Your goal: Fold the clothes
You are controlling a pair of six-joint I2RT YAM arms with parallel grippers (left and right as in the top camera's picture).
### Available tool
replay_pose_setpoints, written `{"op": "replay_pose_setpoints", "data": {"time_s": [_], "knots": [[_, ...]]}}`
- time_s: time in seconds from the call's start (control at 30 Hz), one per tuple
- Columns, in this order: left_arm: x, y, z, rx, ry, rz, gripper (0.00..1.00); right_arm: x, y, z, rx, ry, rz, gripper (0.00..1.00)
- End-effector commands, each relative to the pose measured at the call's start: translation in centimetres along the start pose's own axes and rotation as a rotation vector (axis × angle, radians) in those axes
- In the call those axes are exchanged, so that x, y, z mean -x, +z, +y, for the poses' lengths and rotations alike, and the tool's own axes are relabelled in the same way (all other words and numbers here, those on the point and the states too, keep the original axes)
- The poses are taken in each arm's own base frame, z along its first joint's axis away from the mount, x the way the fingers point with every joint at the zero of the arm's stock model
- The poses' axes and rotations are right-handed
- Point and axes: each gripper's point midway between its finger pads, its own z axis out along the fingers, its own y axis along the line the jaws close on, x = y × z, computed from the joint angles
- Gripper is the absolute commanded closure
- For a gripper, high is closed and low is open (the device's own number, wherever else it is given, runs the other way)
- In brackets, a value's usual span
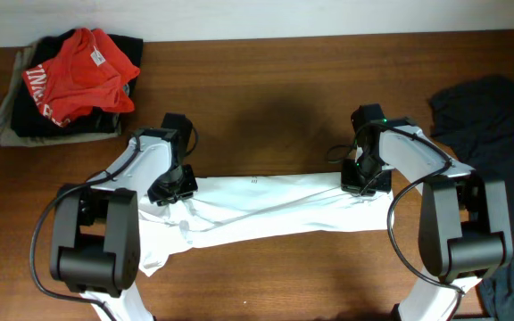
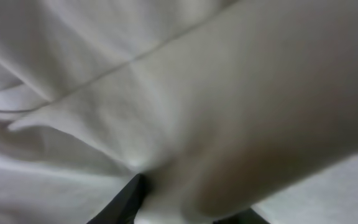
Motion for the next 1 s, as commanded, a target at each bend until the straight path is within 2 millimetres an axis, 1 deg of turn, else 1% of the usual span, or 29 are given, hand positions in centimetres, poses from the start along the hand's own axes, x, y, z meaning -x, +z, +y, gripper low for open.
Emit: {"op": "replay_pose_setpoints", "data": {"time_s": [0.0, 0.07, 0.17, 0.27, 0.3, 0.37, 0.5, 0.57, 0.7, 0.77, 0.83, 0.93, 0.97], "knots": [[-1.3, 3.7, 0.8, 0.022, 0.001, 0.119, 0.70, -0.1, 0.5, -1.6, -0.009, 0.083, 0.010, 0.96], [-1.0, 4.3, 1.5, 0.023, -0.027, 0.130, 0.72, 0.3, 0.4, -2.8, -0.001, 0.141, 0.009, 0.96], [-0.3, 4.3, 2.2, 0.013, -0.060, 0.120, 0.72, 0.8, 0.3, -4.5, 0.012, 0.202, 0.009, 0.96], [0.8, 4.4, 2.2, -0.005, -0.078, 0.087, 0.72, 1.2, 0.2, -5.9, 0.019, 0.246, 0.001, 0.96], [1.2, 4.4, 2.0, -0.018, -0.080, 0.073, 0.72, 1.4, 0.2, -6.3, 0.022, 0.262, -0.004, 0.96], [1.9, 4.2, 0.7, -0.073, -0.078, 0.051, 0.72, 1.7, 0.2, -7.0, 0.026, 0.283, -0.013, 0.96], [3.3, 3.2, -1.7, -0.139, -0.050, 0.000, 0.71, 2.1, 0.2, -7.7, 0.030, 0.306, -0.026, 0.96], [4.3, 2.3, -2.7, -0.156, -0.047, -0.037, 0.72, 2.4, 0.1, -8.0, 0.034, 0.316, -0.035, 0.96], [7.0, -0.5, -4.9, -0.205, -0.093, -0.121, 0.72, 3.6, -0.1, -8.2, 0.073, 0.361, -0.076, 0.96], [8.1, -1.5, -5.5, -0.221, -0.092, -0.160, 0.71, 4.2, -0.5, -8.3, 0.084, 0.365, -0.095, 0.96], [9.0, -2.2, -5.4, -0.215, -0.117, -0.191, 0.71, 5.0, -1.0, -8.5, 0.089, 0.372, -0.118, 0.96], [9.5, -2.3, -4.7, -0.189, -0.133, -0.208, 0.57, 6.1, -1.9, -8.7, 0.095, 0.376, -0.150, 0.96], [9.6, -2.2, -4.1, -0.171, -0.140, -0.209, 0.49, 6.4, -2.3, -8.8, 0.096, 0.377, -0.159, 0.96]]}}
